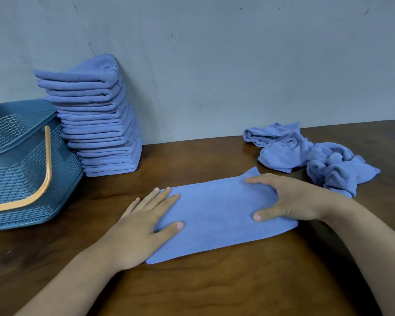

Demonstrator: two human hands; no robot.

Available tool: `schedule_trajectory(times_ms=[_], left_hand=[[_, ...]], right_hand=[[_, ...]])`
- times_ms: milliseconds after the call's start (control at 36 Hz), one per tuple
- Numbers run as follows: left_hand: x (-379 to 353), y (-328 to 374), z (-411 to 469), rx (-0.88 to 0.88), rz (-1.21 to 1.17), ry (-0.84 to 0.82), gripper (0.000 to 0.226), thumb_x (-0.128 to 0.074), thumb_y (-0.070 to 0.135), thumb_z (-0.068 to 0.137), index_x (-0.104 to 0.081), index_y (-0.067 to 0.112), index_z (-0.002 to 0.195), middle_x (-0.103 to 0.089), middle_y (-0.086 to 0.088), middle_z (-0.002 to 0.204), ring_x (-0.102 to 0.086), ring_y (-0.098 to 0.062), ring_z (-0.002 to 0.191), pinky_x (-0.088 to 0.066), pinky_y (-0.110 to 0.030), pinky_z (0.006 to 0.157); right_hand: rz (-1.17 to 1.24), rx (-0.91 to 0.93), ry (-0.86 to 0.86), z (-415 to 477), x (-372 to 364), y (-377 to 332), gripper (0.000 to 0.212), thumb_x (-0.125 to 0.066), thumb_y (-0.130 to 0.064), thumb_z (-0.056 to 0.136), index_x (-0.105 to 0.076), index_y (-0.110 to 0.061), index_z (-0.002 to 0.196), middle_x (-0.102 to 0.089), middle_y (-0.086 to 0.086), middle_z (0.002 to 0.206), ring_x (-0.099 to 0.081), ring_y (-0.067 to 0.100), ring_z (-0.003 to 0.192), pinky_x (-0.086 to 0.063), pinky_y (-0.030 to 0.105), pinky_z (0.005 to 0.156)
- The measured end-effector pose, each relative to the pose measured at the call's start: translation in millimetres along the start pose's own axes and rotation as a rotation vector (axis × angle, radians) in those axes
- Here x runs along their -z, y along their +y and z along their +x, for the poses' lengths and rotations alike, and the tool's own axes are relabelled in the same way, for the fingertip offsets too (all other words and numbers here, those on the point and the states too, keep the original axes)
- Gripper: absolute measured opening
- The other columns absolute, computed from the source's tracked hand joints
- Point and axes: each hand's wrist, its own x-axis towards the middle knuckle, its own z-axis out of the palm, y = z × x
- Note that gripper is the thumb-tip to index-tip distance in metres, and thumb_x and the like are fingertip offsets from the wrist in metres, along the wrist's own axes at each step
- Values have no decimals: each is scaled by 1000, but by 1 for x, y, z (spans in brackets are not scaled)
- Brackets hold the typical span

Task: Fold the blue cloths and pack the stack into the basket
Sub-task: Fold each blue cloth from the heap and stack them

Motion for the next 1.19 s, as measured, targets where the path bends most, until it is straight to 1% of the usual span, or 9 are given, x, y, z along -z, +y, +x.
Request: schedule_trajectory(times_ms=[111, 194, 306, 444, 528, 639, 778, 917, 1194], left_hand=[[-3, 0, 3, -1, 1, 17, 75, -25, 83, 96, -5, 56, 163, 14, 40, 165, 28, 18, 147, 7, -35, 131], [-5, -3, 4, -8, -15, 31, 76, -27, 83, 96, -7, 55, 164, 12, 38, 167, 25, 17, 148, 7, -35, 131], [-6, -4, 4, -18, -47, 52, 76, -29, 82, 97, -8, 54, 164, 11, 37, 168, 23, 14, 151, 7, -37, 131], [-9, -8, 6, -25, -103, 92, 79, -35, 82, 96, -15, 49, 165, 4, 35, 170, 17, 12, 153, 6, -35, 131], [-11, -11, 7, -34, -146, 115, 80, -39, 81, 95, -20, 46, 165, -3, 35, 169, 10, 11, 155, 3, -37, 131], [-10, -15, 11, -28, -327, 206, 59, -52, 60, 102, -38, 46, 157, -28, 31, 164, -15, 4, 156, -14, -38, 131], [6, -24, 12, 86, -753, 488, 24, -54, 29, 108, -66, 44, 124, -66, 24, 124, -59, 4, 118, -49, -26, 101], [10, -29, 16, 189, -927, 507, 28, -47, 18, 107, -68, 37, 107, -74, 13, 95, -69, -9, 90, -53, -30, 83], [6, -31, 18, 191, -834, 406, 30, -45, 13, 104, -59, 36, 119, -74, 22, 91, -69, -2, 90, -56, -32, 90]], right_hand=[[114, -20, 96, 3, -2, -8, 65, -89, -53, 79, -57, -59, 135, -46, -37, 140, -44, -14, 127, -41, 17, 99], [214, -6, 181, 5, -6, -13, 47, -80, -39, 92, -62, -59, 131, -53, -27, 144, -49, -8, 131, -43, 23, 104], [283, 10, 237, 3, -9, -30, 51, -75, -24, 97, -63, -59, 132, -61, -22, 139, -58, -10, 120, -47, 23, 100], [202, -7, 199, 4, -2, -65, 56, -74, -28, 97, -57, -66, 134, -59, -22, 137, -56, 2, 126, -46, 39, 113], [162, -1, 185, 5, -2, -91, 56, -72, -25, 98, -57, -63, 136, -60, -22, 137, -54, -2, 123, -46, 33, 110], [79, -26, 173, 11, -4, -123, 55, -68, -22, 100, -55, -52, 144, -56, -26, 131, -52, -9, 112, -44, 17, 88], [6, -28, 134, 16, -12, -158, 56, -68, -21, 99, -54, -46, 147, -56, -22, 132, -54, -8, 109, -41, 12, 79], [-3, -18, 92, 30, -37, -177, 61, -70, -20, 96, -53, -44, 150, -51, -20, 148, -49, 3, 133, -42, 21, 104], [270, -38, 67, 43, -108, -154, 63, -67, -22, 97, -50, -55, 148, -39, -24, 154, -41, 1, 136, -38, 22, 99]])
